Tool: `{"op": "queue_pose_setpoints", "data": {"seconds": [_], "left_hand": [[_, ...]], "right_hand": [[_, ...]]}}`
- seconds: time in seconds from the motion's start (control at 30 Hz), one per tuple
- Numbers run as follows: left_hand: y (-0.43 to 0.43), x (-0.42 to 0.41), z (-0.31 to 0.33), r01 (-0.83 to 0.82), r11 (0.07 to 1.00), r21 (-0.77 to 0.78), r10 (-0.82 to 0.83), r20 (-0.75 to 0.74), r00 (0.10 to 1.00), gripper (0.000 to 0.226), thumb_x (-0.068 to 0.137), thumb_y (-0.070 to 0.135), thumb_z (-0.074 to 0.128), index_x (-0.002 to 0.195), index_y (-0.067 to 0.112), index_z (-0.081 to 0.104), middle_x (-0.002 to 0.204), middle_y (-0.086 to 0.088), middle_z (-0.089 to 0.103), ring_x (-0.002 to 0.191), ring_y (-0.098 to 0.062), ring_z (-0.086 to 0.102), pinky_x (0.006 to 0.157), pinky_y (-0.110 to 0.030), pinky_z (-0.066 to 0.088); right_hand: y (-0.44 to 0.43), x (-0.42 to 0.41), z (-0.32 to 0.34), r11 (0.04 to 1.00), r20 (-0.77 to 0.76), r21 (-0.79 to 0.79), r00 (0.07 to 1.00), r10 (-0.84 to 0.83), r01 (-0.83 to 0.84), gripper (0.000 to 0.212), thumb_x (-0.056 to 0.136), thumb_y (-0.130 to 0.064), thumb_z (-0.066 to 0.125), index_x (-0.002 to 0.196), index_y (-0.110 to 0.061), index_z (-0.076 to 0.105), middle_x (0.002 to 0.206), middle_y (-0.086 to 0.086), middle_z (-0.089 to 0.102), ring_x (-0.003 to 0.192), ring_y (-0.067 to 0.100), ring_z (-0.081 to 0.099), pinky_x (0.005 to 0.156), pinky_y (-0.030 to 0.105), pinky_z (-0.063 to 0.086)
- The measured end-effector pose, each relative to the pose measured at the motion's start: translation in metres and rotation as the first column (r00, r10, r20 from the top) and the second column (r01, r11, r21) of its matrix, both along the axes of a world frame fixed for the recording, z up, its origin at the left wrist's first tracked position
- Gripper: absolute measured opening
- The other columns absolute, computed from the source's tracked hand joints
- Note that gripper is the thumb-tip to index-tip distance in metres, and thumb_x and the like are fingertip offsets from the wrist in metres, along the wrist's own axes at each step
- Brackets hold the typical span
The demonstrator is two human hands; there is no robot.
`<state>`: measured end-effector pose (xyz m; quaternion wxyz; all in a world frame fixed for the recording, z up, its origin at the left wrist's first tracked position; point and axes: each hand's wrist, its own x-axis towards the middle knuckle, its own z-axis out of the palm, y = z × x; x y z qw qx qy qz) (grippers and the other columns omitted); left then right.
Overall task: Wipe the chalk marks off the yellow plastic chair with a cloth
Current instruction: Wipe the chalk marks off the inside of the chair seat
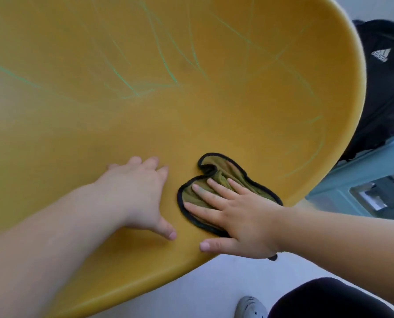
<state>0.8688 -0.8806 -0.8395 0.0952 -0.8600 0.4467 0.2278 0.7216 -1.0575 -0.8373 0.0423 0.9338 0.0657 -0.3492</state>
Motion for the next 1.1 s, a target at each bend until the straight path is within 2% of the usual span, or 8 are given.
{"op": "queue_pose_setpoints", "data": {"seconds": [0.13, 0.3, 0.43, 0.67, 0.8, 0.9, 0.97, 1.1], "left_hand": [[-0.044, -0.001, -0.012, -0.033, 0.998, -0.052, 0.026, -0.142, 0.99, 0.152, 0.034, 0.086, 0.072, 0.156, 0.026, 0.004, 0.163, 0.0, -0.008, 0.148, -0.032, 0.009, 0.113, -0.051, 0.031], [-0.062, -0.004, -0.025, -0.069, 0.997, -0.016, 0.063, -0.242, 0.968, 0.156, 0.033, 0.081, 0.077, 0.156, 0.027, 0.0, 0.163, 0.005, -0.015, 0.149, -0.033, -0.003, 0.117, -0.05, 0.025], [-0.055, -0.003, -0.03, -0.082, 0.995, -0.056, 0.064, -0.264, 0.962, 0.163, 0.017, 0.088, 0.065, 0.156, 0.029, 0.003, 0.162, 0.009, -0.012, 0.149, -0.029, -0.003, 0.114, -0.056, 0.028], [-0.045, -0.005, -0.034, -0.081, 0.991, -0.111, 0.049, -0.262, 0.964, 0.159, 0.02, 0.092, 0.057, 0.156, 0.028, 0.005, 0.163, 0.007, -0.012, 0.15, -0.026, -0.004, 0.114, -0.056, 0.026], [-0.043, -0.006, -0.032, -0.073, 0.991, -0.114, 0.042, -0.259, 0.965, 0.151, 0.03, 0.091, 0.063, 0.156, 0.028, 0.007, 0.163, 0.007, -0.011, 0.15, -0.025, -0.003, 0.115, -0.056, 0.026], [-0.041, -0.007, -0.029, -0.027, 0.993, -0.118, 0.004, -0.187, 0.982, 0.144, 0.038, 0.093, 0.062, 0.156, 0.031, 0.007, 0.164, 0.007, -0.007, 0.151, -0.024, 0.002, 0.118, -0.045, 0.024], [-0.039, -0.006, -0.028, -0.01, 0.991, -0.133, -0.011, -0.158, 0.987, 0.142, 0.039, 0.094, 0.06, 0.156, 0.033, 0.008, 0.164, 0.008, -0.005, 0.15, -0.023, 0.004, 0.117, -0.042, 0.024], [-0.038, -0.007, -0.026, -0.014, 0.987, -0.157, -0.01, -0.152, 0.988, 0.14, 0.037, 0.095, 0.058, 0.155, 0.033, 0.013, 0.164, 0.007, -0.001, 0.15, -0.024, 0.007, 0.115, -0.047, 0.029]], "right_hand": [[-0.052, -0.018, 0.03, 0.946, 0.027, -0.305, 0.994, -0.104, 0.107, 0.09, 0.079, -0.092, -0.007, 0.155, -0.046, -0.024, 0.168, 0.008, -0.025, 0.155, 0.036, -0.019, 0.124, 0.059, -0.01], [-0.133, 0.004, 0.075, 0.733, 0.253, -0.603, 0.947, -0.199, 0.315, 0.104, 0.068, -0.091, -0.023, 0.159, -0.042, -0.013, 0.169, 0.014, -0.02, 0.155, 0.04, -0.018, 0.122, 0.061, -0.014], [-0.131, 0.025, 0.062, 0.73, 0.26, -0.573, 0.927, -0.27, 0.373, 0.104, 0.071, -0.093, -0.018, 0.16, -0.039, -0.014, 0.168, 0.009, -0.023, 0.155, 0.036, -0.021, 0.121, 0.063, -0.014], [-0.022, -0.001, 0.013, 0.971, -0.028, -0.143, 0.98, -0.197, 0.191, 0.1, 0.075, -0.092, -0.001, 0.158, -0.04, -0.021, 0.167, -0.003, -0.027, 0.154, 0.028, -0.024, 0.123, 0.058, -0.012], [-0.066, 0.003, 0.03, 0.906, 0.09, -0.381, 0.982, -0.165, 0.186, 0.094, 0.073, -0.092, -0.006, 0.155, -0.049, -0.02, 0.169, 0.006, -0.022, 0.156, 0.041, -0.013, 0.12, 0.065, -0.012], [-0.129, 0.027, 0.065, 0.683, 0.259, -0.665, 0.951, -0.171, 0.304, 0.094, 0.073, -0.09, -0.016, 0.157, -0.048, -0.017, 0.169, 0.01, -0.021, 0.156, 0.044, -0.008, 0.115, 0.073, -0.011], [-0.151, 0.042, 0.079, 0.589, 0.344, -0.709, 0.919, -0.191, 0.388, 0.096, 0.073, -0.09, -0.017, 0.158, -0.046, -0.014, 0.168, 0.011, -0.022, 0.155, 0.042, -0.011, 0.114, 0.073, -0.014], [-0.124, 0.06, 0.034, 0.69, 0.365, -0.563, 0.886, -0.286, 0.455, 0.105, 0.074, -0.095, -0.007, 0.161, -0.036, -0.014, 0.168, 0.009, -0.023, 0.156, 0.041, -0.012, 0.115, 0.072, -0.015]]}}
